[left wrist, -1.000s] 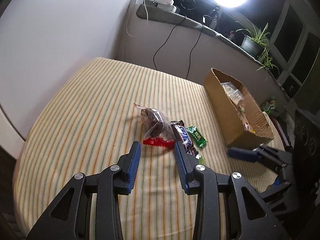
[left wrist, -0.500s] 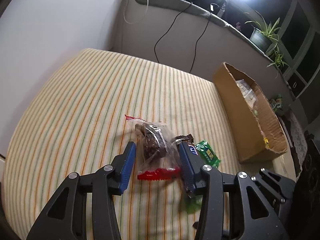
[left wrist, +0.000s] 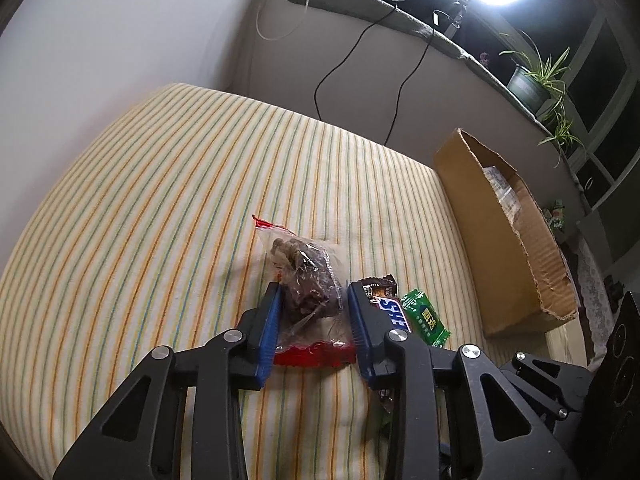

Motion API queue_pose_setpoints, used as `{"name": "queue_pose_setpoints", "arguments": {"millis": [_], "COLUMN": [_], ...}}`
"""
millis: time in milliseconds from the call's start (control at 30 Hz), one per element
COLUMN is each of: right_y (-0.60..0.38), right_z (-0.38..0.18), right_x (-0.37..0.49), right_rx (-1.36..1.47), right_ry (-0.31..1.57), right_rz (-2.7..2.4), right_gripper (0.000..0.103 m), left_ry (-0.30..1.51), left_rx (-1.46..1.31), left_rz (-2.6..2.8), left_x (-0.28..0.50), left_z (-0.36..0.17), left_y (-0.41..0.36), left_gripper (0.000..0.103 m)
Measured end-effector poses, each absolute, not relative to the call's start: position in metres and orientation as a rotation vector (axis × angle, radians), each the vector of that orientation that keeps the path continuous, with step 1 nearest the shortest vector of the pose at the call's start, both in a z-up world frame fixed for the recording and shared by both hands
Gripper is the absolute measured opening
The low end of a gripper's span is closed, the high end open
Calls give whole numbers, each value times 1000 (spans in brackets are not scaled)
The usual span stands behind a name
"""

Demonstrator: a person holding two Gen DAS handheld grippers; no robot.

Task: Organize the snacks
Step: 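Grasp the red-zip dried-fruit bag with the left tool while the right tool grasps the light-green candy pack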

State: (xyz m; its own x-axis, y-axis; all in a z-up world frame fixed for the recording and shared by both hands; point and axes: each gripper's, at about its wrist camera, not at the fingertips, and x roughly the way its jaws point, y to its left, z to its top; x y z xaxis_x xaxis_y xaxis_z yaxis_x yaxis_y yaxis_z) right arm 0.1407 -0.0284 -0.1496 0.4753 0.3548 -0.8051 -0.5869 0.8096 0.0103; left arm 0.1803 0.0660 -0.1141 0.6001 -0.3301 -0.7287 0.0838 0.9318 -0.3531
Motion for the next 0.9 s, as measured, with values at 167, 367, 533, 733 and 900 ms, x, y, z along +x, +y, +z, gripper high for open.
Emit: {"name": "queue_pose_setpoints", "arguments": {"millis": [167, 367, 533, 733, 900], "right_y": [-29, -38, -48, -61, -71], "right_z": [-148, -145, -140, -139, -138], "right_x": [141, 133, 123, 122, 129], "right_rx": [-292, -287, -266, -235, -167], "right_ry": [908, 917, 920, 925, 932], "right_rz": [596, 623, 640, 648, 662], "right_gripper": [37, 35, 30, 28, 14], "left_ry": [891, 871, 860, 850, 844], "left_rx": [-306, -303, -308, -310, -315], "left_rz": [-241, -230, -229, -222, -218], "left_x": [177, 169, 163, 156, 152], "left_z": [-113, -105, -102, -99, -97], "left_y": [71, 75, 77, 80, 83], "left_gripper": [31, 31, 31, 31, 31]}}
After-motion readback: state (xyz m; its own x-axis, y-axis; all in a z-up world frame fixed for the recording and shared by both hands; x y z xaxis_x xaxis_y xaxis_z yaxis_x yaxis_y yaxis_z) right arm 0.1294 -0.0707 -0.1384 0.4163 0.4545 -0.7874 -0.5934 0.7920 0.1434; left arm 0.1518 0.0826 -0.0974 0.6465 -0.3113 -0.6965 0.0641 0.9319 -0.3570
